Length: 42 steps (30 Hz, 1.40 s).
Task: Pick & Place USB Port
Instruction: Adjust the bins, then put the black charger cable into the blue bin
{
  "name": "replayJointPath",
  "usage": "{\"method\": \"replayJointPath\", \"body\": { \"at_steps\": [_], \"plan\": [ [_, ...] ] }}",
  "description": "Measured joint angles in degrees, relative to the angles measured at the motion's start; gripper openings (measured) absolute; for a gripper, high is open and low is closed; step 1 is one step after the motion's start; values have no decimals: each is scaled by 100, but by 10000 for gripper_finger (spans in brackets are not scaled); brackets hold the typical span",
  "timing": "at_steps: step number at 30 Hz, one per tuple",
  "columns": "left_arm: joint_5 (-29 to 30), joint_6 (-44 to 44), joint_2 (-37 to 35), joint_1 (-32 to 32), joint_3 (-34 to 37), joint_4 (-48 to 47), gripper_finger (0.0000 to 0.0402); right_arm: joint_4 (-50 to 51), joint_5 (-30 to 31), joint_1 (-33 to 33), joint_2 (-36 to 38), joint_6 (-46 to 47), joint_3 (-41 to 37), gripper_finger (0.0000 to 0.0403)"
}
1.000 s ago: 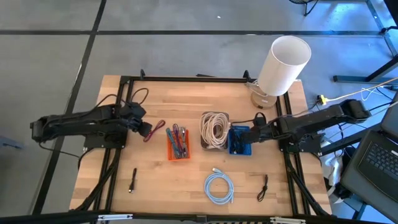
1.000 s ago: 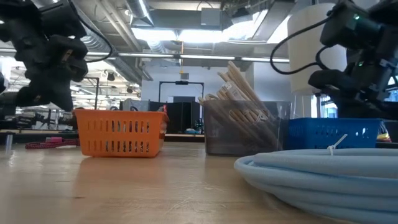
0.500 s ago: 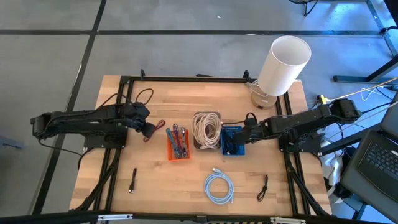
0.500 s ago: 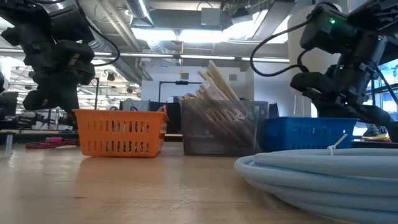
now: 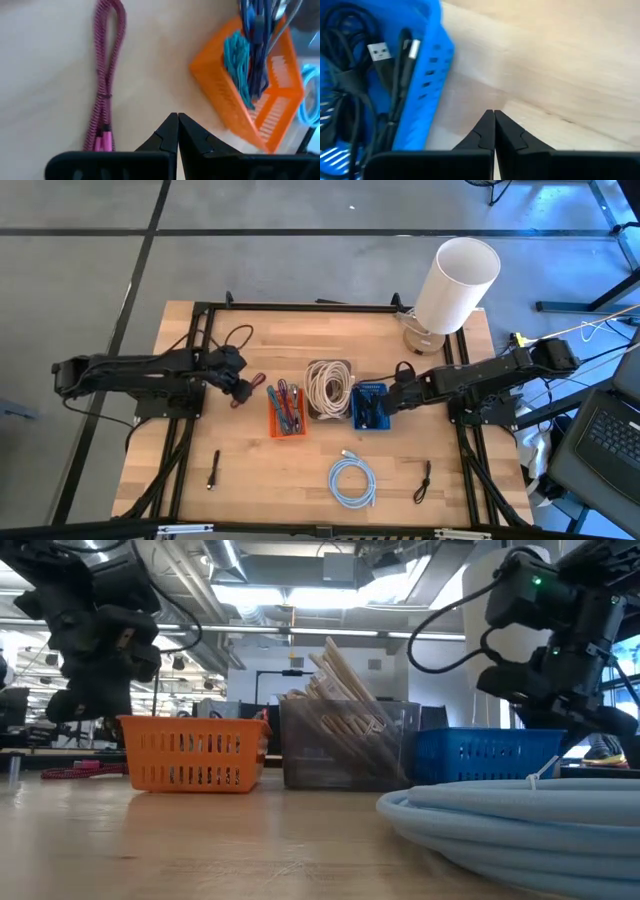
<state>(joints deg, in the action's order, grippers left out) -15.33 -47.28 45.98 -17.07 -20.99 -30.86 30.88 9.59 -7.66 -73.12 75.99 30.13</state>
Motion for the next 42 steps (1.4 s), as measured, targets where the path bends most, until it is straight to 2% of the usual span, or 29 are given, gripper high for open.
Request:
{"method": "replayJointPath", "body": {
  "at_steps": [4, 12, 20, 26, 28, 31, 36, 39, 42],
  "plan": [
    [52, -23, 348, 413, 0, 213, 2, 365, 386, 0, 248, 0, 0, 0],
    [486, -549, 1200, 1120, 0, 1476, 3, 1030, 1057, 0, 1276, 8, 0, 0],
    [414, -490, 2000, 1083, -1, 2719, 3, 1308, 1444, 0, 1949, 4, 4, 0],
    [219, -313, 2240, 940, -5, 3016, 1, 1431, 1424, 0, 2030, 4, 4, 0],
    [161, -243, 2221, 866, -13, 2468, 2, 1458, 1399, 0, 2054, 1, 4, 0],
    [303, -209, 1961, 837, -81, 925, 2, 1496, 1315, 0, 2049, -43, 4, 0],
    [536, -495, 1130, 1117, -661, -710, 2, 1533, 1280, 0, 2049, -149, 4, 0],
    [964, -1247, 585, 1604, -1299, -1524, 2, 1580, 1236, 0, 2049, -170, 4, 0],
    [1595, -2483, 261, 2356, -1971, -2304, 1, 1633, 1221, 0, 2049, -305, 4, 0]
  ]
}}
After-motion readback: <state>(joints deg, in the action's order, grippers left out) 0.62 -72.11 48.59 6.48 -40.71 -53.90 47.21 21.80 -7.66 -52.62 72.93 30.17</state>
